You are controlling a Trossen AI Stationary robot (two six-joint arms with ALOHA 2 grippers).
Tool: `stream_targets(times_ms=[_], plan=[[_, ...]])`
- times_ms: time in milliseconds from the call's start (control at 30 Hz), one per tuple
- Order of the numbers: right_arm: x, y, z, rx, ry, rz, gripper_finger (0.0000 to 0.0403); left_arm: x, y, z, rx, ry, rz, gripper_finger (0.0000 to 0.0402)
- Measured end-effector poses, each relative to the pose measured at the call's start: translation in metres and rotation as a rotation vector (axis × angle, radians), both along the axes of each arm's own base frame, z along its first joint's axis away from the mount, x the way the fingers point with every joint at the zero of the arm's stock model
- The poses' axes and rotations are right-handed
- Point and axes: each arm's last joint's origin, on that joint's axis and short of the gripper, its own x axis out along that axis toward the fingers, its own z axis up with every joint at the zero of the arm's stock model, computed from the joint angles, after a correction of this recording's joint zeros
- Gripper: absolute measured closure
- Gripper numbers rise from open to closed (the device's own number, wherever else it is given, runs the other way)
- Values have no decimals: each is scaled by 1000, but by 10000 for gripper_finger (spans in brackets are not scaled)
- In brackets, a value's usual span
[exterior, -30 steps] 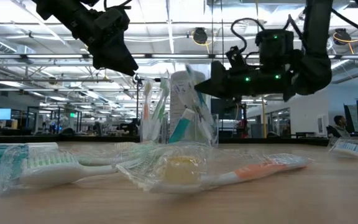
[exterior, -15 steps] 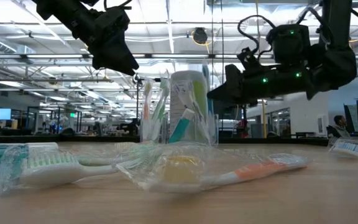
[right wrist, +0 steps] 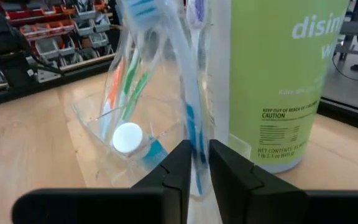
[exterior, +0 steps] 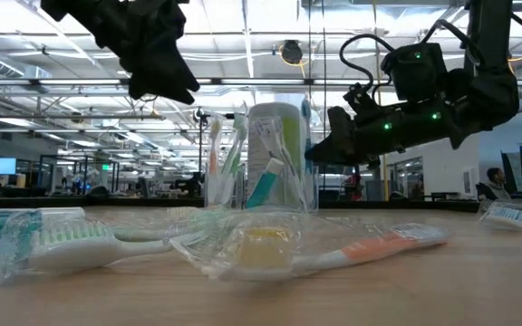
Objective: Pick & Place toothbrushing station
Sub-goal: Put the blue toothbrush into the transparent organizer
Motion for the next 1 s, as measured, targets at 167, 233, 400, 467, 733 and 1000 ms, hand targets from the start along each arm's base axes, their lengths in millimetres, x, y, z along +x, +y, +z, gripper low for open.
stream_targets(times_ms=[167,233,400,467,733,1000], plan=[[0,0,0,-27,14,5,303,-1,-18,0,-45,-6,-41,229],[0,0,0,-28,13,5,282,-1,-26,0,-88,-10,-46,229],[0,0,2,-51,14,8,242,-4,-57,-2,-200,4,-157,229],[0,0,5,-62,9,9,232,-4,-70,-5,-208,10,-186,229],[-4,1,32,-77,-73,12,218,5,-106,-30,-262,71,-235,229],[-10,9,48,-75,-66,38,218,13,-127,-66,-366,222,-226,229]])
